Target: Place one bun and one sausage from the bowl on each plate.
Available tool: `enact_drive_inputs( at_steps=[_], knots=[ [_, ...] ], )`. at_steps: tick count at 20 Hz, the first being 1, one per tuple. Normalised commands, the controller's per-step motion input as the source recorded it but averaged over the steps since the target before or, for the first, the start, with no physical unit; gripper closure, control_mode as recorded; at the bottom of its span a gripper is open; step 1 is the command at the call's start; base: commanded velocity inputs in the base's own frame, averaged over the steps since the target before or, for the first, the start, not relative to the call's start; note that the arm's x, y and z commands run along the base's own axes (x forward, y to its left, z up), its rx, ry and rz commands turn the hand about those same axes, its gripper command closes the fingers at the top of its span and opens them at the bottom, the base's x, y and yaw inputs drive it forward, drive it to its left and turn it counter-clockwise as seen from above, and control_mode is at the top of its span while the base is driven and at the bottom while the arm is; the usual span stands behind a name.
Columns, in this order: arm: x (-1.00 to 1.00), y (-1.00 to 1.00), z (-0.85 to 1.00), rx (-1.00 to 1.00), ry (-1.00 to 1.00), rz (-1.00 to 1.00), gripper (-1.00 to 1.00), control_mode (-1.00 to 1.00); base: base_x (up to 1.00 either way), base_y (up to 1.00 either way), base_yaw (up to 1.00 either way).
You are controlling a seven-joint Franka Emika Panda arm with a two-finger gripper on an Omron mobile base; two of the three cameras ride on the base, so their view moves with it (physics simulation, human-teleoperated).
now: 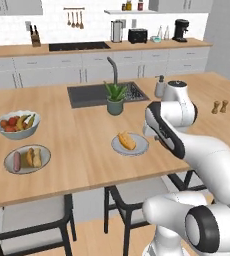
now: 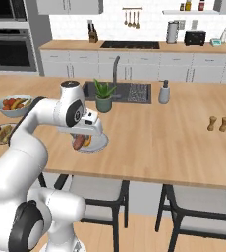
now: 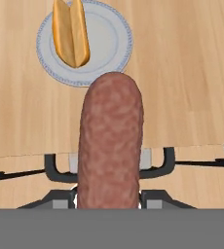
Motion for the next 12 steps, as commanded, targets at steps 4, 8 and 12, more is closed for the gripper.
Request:
enact_drive_inputs(
  at_steps=[4,8,12],
  knots=[
    [0.0,0.0,0.0,0.0,0.0,0.0,1.0,1.0,0.46,-0.03,0.0],
    [0.0,0.0,0.0,0.0,0.0,0.0,1.0,1.0,0.26,-0.31,0.0],
    [0.0,0.0,0.0,0.0,0.0,0.0,1.0,1.0,0.61,-0.15,0.0]
  ],
)
